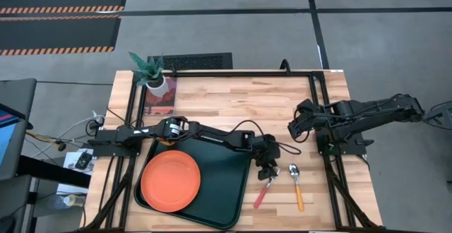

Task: Pick and place plate/cup/fork/spoon on tray
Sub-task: Put the pink fork on the right of the black tray

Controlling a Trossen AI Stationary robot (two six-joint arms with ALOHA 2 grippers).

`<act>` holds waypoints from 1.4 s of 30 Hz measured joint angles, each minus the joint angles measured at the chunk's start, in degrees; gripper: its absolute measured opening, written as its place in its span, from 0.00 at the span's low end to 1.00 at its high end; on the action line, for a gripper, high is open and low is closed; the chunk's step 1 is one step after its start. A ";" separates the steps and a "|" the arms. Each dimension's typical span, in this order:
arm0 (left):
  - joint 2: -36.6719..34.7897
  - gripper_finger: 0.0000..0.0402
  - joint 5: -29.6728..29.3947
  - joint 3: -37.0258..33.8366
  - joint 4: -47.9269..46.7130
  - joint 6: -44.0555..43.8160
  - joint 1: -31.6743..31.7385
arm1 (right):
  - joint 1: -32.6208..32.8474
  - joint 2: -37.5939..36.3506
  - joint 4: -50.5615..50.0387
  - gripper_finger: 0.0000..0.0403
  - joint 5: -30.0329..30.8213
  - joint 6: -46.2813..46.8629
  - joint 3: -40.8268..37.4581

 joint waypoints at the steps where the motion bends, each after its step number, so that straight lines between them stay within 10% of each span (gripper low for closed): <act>1: 0.00 0.54 -0.10 0.00 0.00 0.10 -0.01 | 0.00 0.00 -0.01 0.62 0.10 0.00 0.00; 13: -0.09 0.03 -2.75 0.09 0.54 0.46 -0.04 | 0.00 0.02 -0.01 0.62 0.60 -0.03 0.00; 32: -11.42 0.00 3.20 -0.02 -1.56 -13.20 4.09 | -0.59 -5.05 -8.10 0.62 3.11 1.02 0.00; 42: -30.30 0.00 -10.69 0.00 -30.32 -1.96 2.72 | -0.59 -14.03 -8.64 0.62 8.85 4.99 -0.02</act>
